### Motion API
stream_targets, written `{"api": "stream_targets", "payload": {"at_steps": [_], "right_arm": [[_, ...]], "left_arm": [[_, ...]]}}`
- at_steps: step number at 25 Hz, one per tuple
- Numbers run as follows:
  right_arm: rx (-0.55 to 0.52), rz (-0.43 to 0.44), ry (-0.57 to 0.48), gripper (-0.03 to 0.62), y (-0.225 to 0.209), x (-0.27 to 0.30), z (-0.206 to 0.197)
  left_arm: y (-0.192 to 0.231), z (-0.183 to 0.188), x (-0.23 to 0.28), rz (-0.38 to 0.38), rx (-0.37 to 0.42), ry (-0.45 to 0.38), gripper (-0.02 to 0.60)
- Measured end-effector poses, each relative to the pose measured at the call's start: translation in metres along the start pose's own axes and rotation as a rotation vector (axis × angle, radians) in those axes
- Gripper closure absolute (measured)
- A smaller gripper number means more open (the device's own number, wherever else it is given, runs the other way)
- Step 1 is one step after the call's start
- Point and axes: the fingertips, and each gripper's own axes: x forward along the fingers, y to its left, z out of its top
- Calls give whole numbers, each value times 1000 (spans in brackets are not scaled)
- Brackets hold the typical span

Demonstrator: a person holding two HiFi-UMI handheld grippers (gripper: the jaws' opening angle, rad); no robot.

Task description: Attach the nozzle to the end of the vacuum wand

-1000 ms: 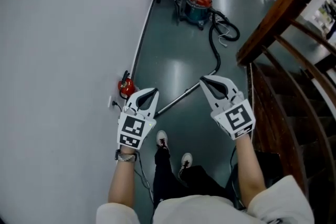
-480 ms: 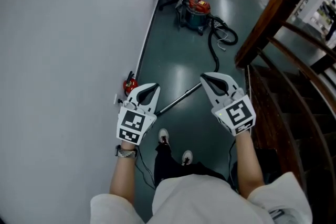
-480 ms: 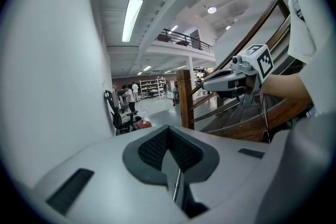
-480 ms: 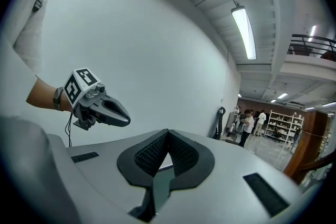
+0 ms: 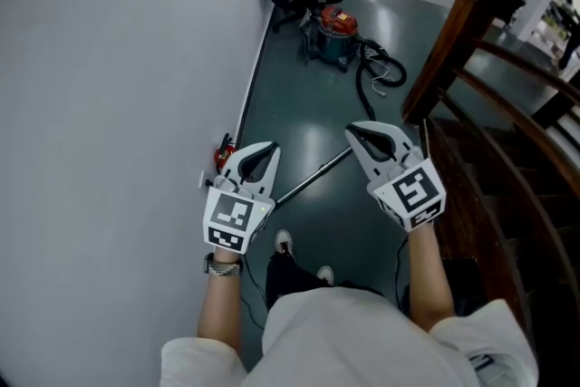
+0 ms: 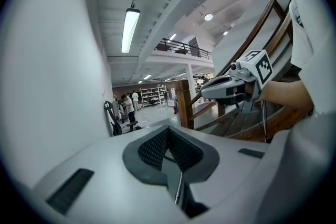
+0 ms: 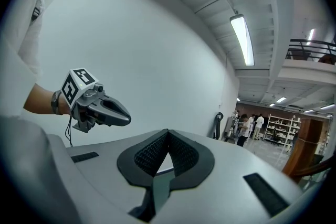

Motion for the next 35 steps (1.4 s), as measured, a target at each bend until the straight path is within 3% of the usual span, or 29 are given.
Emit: {"api": "stream_targets", "payload": {"at_steps": [19, 35], "right_arm": [[10, -19, -34, 568, -2, -34, 15], [-13, -13, -11, 568, 5, -31, 9]], "left_arm": [[-30, 26, -13, 0, 32, -57, 581], [-32, 24, -13, -11, 47, -45, 580]]}}
